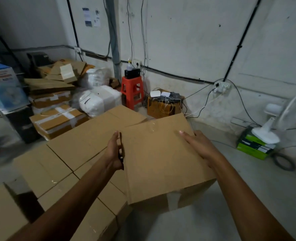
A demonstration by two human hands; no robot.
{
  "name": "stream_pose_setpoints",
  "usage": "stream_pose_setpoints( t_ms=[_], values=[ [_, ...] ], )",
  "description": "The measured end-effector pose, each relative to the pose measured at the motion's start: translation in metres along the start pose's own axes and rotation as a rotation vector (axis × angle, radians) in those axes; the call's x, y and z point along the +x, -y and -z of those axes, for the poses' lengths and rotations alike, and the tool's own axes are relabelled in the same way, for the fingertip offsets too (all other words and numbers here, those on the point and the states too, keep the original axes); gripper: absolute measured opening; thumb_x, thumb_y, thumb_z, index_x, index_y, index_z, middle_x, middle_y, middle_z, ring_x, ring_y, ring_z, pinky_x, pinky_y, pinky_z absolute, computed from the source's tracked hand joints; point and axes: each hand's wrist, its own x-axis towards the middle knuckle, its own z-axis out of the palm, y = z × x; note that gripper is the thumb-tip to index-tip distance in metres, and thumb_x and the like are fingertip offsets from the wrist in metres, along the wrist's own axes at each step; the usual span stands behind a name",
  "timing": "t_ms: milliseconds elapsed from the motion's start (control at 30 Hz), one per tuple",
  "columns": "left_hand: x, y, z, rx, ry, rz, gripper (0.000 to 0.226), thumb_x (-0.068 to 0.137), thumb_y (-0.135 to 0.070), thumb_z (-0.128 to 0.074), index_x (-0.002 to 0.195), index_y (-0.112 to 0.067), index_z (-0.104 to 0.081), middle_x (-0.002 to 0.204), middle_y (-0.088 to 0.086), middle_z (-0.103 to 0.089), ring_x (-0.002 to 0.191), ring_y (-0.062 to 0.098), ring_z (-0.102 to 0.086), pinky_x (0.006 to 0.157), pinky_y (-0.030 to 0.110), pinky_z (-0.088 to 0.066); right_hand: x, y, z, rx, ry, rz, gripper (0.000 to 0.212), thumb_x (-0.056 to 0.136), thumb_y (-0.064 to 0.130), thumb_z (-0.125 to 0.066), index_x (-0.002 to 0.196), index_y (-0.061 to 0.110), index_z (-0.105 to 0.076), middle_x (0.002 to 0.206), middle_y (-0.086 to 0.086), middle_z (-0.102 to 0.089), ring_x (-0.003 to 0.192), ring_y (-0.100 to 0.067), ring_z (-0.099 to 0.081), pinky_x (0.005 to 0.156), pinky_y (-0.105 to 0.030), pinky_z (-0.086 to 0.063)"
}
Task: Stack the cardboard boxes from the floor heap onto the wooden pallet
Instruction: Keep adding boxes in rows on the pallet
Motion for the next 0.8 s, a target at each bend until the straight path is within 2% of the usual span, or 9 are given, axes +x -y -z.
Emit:
stream_pose_setpoints(
  t_ms=[133,233,367,500,533,567,633,700,800],
  values=[
    [0.054,0.006,-0.034,0.016,-0.034,0.157,0.114,0.045,-0.086,-0.065,0.131,-0.011,-0.059,0.134,0.017,-0.055,0.12,0.04,-0.053,0.099,0.061,-0.041,0.046,-0.026,0.029,-0.04,0.007,-0.025,0.081,0.069,0.073,-0.073,0.123,0.019,-0.045,0.12,-0.001,-0.062,0.103,-0.024,-0.065,0.091,-0.049,-0.056],
    [0.116,0.006,-0.059,0.029,-0.084,0.182,0.116,0.031,-0.077,-0.07,0.13,-0.017,-0.063,0.136,0.012,-0.056,0.122,0.036,-0.054,0.096,0.057,-0.043,0.091,-0.042,0.045,-0.018,-0.01,-0.035,0.079,0.068,0.073,-0.074,0.121,0.02,-0.048,0.116,0.0,-0.064,0.1,-0.023,-0.067,0.087,-0.045,-0.057],
    [0.174,-0.012,-0.111,0.028,-0.056,0.191,0.095,0.048,-0.079,-0.066,0.12,-0.016,-0.067,0.125,0.003,-0.06,0.111,0.029,-0.058,0.086,0.049,-0.047,0.169,-0.051,0.067,-0.015,-0.024,-0.015,0.063,0.08,0.063,-0.069,0.121,0.019,-0.05,0.113,0.001,-0.063,0.097,-0.018,-0.065,0.07,-0.032,-0.051],
    [0.256,-0.039,-0.143,-0.049,0.133,0.27,0.074,0.074,-0.079,-0.054,0.135,-0.038,-0.052,0.122,-0.009,-0.05,0.144,0.023,-0.031,0.113,0.059,-0.019,0.253,-0.053,0.097,-0.005,0.003,0.034,0.046,0.089,0.056,-0.064,0.123,0.028,-0.05,0.115,0.006,-0.063,0.098,-0.015,-0.066,0.079,-0.035,-0.054],
    [0.284,-0.044,-0.148,-0.05,0.203,0.297,0.053,0.074,-0.078,-0.058,0.12,-0.052,-0.051,0.104,-0.007,-0.054,0.135,0.021,-0.044,0.114,0.058,-0.017,0.274,-0.052,0.106,-0.01,0.017,0.044,0.045,0.089,0.056,-0.063,0.125,0.031,-0.05,0.116,0.007,-0.063,0.098,-0.013,-0.066,0.078,-0.035,-0.054],
    [0.313,-0.048,-0.151,-0.057,0.248,0.31,0.036,0.074,-0.075,-0.062,0.1,-0.051,-0.053,0.087,0.0,-0.054,0.111,0.022,-0.059,0.112,0.058,-0.027,0.295,-0.05,0.114,-0.019,0.024,0.052,0.044,0.09,0.055,-0.062,0.126,0.032,-0.051,0.117,0.008,-0.064,0.097,-0.012,-0.066,0.077,-0.034,-0.054],
    [0.353,-0.053,-0.173,-0.056,0.231,0.367,0.033,0.081,-0.063,-0.062,0.081,-0.033,-0.048,0.069,0.003,-0.054,0.068,0.026,-0.054,0.084,0.049,-0.047,0.333,-0.045,0.13,-0.034,0.017,0.068,0.041,0.091,0.054,-0.061,0.126,0.032,-0.053,0.119,0.008,-0.065,0.097,-0.011,-0.067,0.081,-0.035,-0.054],
    [0.358,-0.062,-0.208,-0.165,0.364,0.441,0.03,0.089,-0.043,-0.052,0.073,-0.029,-0.031,0.062,-0.004,-0.041,0.062,0.017,-0.037,0.074,0.031,-0.033,0.368,-0.04,0.143,-0.061,-0.004,0.092,0.037,0.094,0.052,-0.058,0.125,0.032,-0.053,0.119,0.008,-0.063,0.096,-0.008,-0.063,0.08,-0.032,-0.05],
    [0.372,-0.066,-0.246,-0.298,0.47,0.432,0.029,0.088,-0.028,-0.043,0.076,-0.032,-0.017,0.067,-0.01,-0.025,0.069,0.01,-0.016,0.074,0.03,-0.014,0.418,-0.04,0.16,-0.146,-0.037,0.097,0.048,0.098,0.054,-0.049,0.137,0.027,-0.05,0.121,0.008,-0.055,0.103,-0.013,-0.057,0.083,-0.032,-0.042]
  ],
)
